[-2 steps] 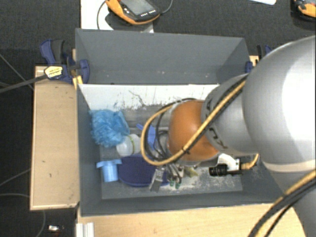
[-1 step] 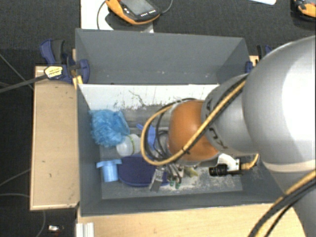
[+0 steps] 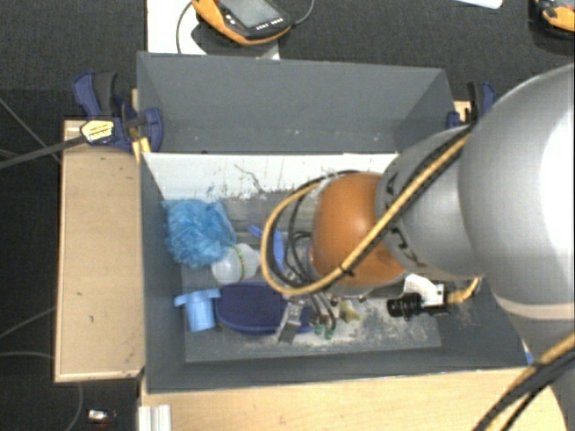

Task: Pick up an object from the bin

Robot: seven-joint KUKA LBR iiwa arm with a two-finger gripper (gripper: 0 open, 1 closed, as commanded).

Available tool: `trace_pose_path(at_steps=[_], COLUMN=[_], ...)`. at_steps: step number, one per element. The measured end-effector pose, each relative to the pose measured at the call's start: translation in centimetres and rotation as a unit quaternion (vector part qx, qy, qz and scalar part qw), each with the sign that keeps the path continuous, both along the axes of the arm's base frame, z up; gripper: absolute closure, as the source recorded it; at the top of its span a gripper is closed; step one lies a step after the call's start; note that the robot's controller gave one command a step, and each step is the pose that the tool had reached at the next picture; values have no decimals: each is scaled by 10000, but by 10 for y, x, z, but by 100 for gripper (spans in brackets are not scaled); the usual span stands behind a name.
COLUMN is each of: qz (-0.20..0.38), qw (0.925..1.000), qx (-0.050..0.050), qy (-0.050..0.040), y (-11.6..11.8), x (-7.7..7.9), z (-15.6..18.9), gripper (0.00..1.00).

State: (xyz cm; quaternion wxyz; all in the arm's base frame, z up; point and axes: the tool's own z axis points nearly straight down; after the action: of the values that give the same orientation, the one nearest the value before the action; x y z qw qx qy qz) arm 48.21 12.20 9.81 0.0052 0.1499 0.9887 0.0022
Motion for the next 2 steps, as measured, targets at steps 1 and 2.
trace_pose_path(at_steps=[1,2], qz=[17,29], qw=[10000,10000], qx=[2,5], qy=[4,-7], y=[0,0], x=[0,1], z=[35,61], gripper=[100,100])
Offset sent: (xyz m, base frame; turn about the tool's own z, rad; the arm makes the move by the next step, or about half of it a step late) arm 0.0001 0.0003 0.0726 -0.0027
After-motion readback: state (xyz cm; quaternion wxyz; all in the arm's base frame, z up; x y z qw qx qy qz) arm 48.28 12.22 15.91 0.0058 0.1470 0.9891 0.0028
